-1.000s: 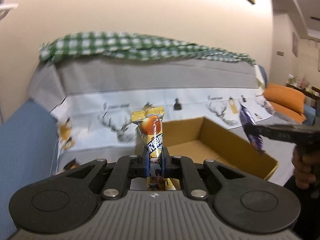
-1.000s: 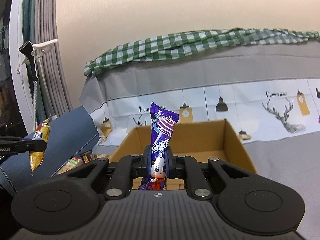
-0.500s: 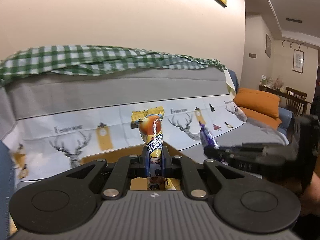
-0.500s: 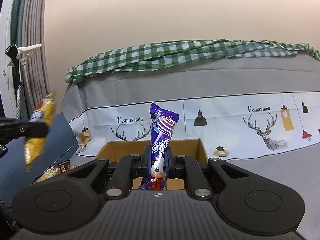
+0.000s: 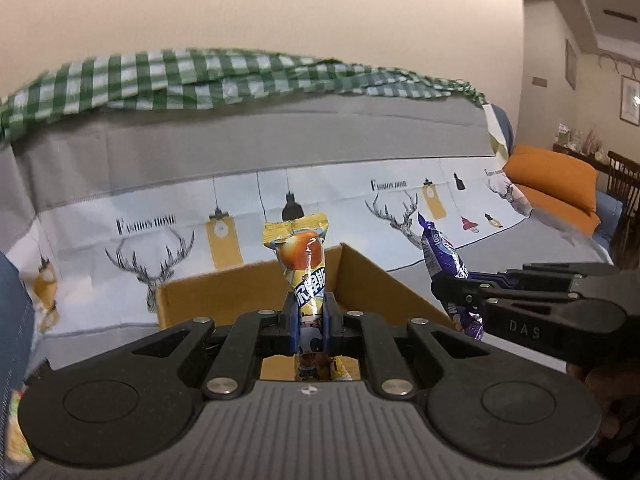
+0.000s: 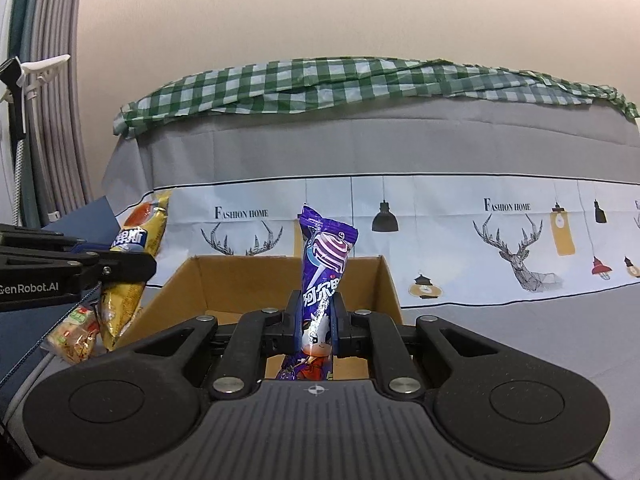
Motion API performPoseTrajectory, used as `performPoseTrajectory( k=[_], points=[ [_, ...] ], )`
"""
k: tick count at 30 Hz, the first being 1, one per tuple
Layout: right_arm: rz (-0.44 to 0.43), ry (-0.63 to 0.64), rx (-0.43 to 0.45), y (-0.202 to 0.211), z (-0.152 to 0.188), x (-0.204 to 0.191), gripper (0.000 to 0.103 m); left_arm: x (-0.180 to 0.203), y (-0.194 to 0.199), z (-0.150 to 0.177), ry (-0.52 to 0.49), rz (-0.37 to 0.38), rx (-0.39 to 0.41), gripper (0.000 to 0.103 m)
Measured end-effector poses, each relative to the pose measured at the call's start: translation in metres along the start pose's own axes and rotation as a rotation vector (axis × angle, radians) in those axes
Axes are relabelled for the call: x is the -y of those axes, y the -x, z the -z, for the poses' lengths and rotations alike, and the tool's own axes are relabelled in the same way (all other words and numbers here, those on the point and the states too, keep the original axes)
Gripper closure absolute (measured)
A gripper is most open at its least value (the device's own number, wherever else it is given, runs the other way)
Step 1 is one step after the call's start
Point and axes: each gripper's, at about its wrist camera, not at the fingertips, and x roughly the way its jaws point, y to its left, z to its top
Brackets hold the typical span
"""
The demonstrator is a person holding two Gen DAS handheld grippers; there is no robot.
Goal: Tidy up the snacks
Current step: 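Carry both snacks over the box and open both tools to drop them, then move both open tools back toward the snack pile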
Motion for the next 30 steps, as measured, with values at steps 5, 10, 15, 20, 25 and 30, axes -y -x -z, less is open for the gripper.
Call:
performPoseTrajectory(
  k=[5, 10, 15, 20, 25, 30],
  points=[
    [0.008, -0.005, -0.017, -0.008, 0.001, -0.002, 0.090, -0.002, -0.011, -0.002, 0.065, 0.006, -0.033, 0.091],
    [0.033, 0.007, -0.035, -0.013, 0.002, -0.005, 0.063, -0.003, -0.019, -0.005, 0.111, 0.014, -0.055, 0.024],
    [0.172, -0.048, -0.043, -0.017, 0.000, 0.009, 0.016, -0.024, -0.021, -0.005, 0.199, -0.035, -0.070, 0.018],
    [0.335, -0.141, -0.187, -0.037, 0.009, 0.039, 0.011, -0.045, -0.034, 0.008, 0.256, -0.137, -0.199, 0.017],
    [0.394, -0.243, -0.333, -0.055, 0.024, 0.068, 0.012, -0.066, -0.047, 0.024, 0.327, -0.186, -0.323, 0.017],
    [0.405, -0.222, -0.338, -0.050, 0.034, 0.071, 0.013, -0.067, -0.058, 0.037, 0.355, -0.136, -0.393, 0.018]
  ],
)
